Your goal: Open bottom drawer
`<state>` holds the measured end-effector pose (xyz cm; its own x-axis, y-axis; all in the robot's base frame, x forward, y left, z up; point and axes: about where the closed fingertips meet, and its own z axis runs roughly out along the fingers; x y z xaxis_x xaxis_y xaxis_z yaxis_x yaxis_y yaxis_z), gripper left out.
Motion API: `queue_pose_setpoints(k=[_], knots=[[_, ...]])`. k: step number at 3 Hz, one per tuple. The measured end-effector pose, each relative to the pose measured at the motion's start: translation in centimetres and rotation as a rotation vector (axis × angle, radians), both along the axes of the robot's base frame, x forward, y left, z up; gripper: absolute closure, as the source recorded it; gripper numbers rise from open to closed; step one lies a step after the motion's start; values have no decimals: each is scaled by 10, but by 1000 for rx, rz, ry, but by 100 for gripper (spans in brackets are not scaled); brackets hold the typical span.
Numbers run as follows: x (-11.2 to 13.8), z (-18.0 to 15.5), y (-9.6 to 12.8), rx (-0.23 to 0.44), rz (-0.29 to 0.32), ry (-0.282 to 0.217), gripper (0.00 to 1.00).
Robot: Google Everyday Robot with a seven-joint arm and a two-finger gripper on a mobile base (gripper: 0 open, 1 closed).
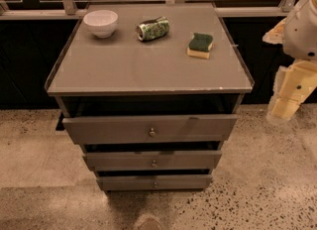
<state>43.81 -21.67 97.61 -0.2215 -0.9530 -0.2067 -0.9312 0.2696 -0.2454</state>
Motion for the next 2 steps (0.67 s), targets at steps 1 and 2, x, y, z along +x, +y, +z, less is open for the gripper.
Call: queue_pose_setpoints(k=[1,2], knots=[[0,0,0,0,0,0,0],[-8,-19,-2,37,-6,-12,0]])
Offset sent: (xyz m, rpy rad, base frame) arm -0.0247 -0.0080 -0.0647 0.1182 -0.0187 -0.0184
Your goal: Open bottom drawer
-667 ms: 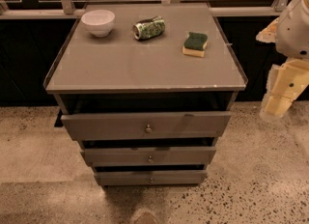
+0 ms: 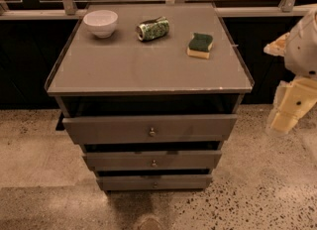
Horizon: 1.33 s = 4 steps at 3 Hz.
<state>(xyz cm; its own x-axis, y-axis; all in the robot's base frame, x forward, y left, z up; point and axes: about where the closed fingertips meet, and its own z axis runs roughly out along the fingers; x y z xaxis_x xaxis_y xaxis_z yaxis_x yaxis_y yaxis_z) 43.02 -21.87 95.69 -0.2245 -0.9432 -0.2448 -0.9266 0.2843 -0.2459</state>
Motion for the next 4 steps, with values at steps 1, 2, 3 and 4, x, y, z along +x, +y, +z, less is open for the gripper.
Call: queue_pose_setpoints(k=[1,2,3,4], knots=[[-21,-57,3,128,-2,10,0],[-40,-137,24,316,-27,52,0],[-48,-168,29,355,-64,59,0],[-48,-168,30,352,-62,56,0]])
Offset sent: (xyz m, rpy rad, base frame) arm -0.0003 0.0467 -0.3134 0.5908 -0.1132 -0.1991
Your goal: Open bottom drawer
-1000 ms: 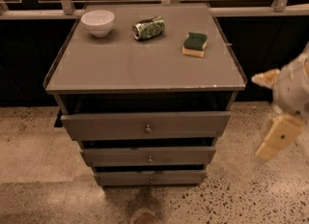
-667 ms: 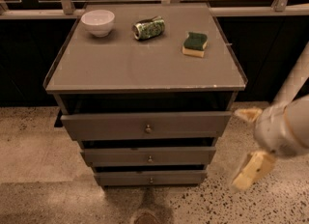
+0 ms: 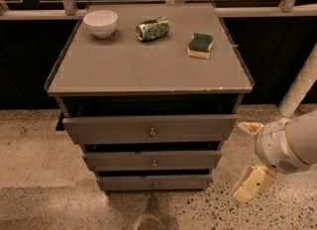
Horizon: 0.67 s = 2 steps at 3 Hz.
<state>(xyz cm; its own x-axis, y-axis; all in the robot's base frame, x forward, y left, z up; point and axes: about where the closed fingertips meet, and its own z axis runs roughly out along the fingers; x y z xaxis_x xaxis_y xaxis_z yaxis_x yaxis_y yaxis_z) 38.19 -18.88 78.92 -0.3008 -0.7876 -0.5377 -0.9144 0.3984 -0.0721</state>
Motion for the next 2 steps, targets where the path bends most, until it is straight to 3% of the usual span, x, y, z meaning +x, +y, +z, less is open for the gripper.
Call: queue_pose_setpoints(k=[1,2], knots=[[-6,-28,0,41,-48,-8,0],[-36,-114,18,203,-111,26,0]])
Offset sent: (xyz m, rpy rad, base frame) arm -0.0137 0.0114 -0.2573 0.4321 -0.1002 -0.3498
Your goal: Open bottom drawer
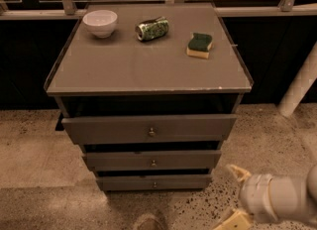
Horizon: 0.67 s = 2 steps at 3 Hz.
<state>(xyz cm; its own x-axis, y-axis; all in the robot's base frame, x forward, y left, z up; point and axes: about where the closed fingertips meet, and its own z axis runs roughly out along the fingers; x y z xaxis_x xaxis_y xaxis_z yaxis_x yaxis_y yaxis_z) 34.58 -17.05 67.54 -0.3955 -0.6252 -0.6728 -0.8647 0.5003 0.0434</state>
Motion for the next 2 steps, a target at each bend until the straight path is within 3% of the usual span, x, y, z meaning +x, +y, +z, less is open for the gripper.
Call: queue_pose_setpoints(k=[1,2], knots=[[-3,-65,20,138,-66,-25,0],[8,-95,18,162,-113,-34,0]])
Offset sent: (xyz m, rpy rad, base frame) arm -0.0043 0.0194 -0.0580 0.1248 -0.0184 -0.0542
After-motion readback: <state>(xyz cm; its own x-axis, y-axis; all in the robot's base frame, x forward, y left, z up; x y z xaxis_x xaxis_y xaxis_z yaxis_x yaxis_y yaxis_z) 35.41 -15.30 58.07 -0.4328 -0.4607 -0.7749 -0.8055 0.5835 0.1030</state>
